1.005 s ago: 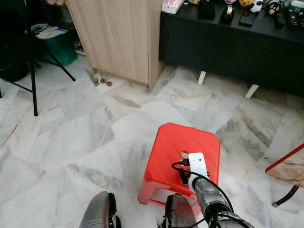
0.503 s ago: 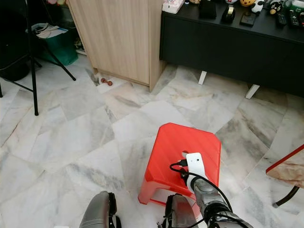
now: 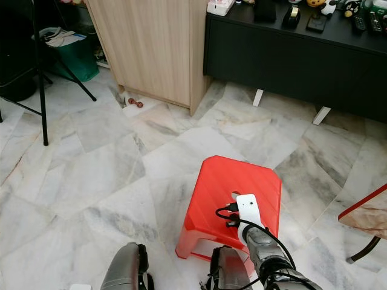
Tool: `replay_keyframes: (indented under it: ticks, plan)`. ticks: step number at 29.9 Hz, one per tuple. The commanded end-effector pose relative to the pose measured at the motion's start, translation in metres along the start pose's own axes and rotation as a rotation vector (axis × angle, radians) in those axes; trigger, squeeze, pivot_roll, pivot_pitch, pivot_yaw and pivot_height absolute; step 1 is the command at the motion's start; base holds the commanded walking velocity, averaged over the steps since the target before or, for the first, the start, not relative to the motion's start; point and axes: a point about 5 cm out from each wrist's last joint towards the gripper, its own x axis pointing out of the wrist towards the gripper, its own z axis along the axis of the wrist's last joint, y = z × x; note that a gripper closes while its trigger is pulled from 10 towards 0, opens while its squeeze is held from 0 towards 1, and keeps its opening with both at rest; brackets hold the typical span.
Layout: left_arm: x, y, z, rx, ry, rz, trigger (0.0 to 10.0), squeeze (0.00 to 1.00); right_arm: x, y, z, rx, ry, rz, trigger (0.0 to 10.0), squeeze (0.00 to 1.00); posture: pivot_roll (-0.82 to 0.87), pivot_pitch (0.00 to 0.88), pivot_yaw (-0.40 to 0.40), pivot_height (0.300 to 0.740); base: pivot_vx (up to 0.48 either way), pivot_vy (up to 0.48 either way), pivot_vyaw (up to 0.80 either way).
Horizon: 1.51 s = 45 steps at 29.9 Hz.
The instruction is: Hang keys on a hook
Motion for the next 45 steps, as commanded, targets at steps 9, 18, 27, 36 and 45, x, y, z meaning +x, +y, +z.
replay_keyframes:
  ticks: [9,18,27,36,45]
  plan:
    - [-0.001,-0.005,-0.008,-0.013,0.043,-0.006,10.0,0.0,-0.001,0.001,-0.007,-0.015,0.027,0.003,0.0,0.0,0.11,0.152,-0.037,0.613,0.0,0.0,0.0]
    - [0.002,-0.006,-0.001,-0.014,0.033,-0.004,10.0,0.0,0.001,0.002,0.005,-0.012,-0.023,0.008,0.0,0.0,0.1,0.13,-0.04,0.613,0.0,0.0,0.0]
    - [0.008,-0.01,0.014,-0.014,0.02,-0.006,10.0,0.0,0.001,0.001,0.033,0.051,-0.173,-0.011,0.0,0.0,0.08,0.109,-0.044,0.613,0.0,0.0,0.0]
    - [0.011,-0.01,0.023,-0.015,0.016,0.004,10.0,0.0,-0.003,-0.005,0.042,0.136,-0.295,-0.038,1.7,0.0,0.06,0.082,-0.044,0.613,0.0,0.0,0.0]
    - [0.013,-0.012,0.027,-0.001,0.016,0.013,10.0,0.0,-0.01,-0.001,0.033,0.169,-0.387,-0.032,10.0,0.0,0.05,0.047,-0.049,0.613,0.0,0.0,0.0]
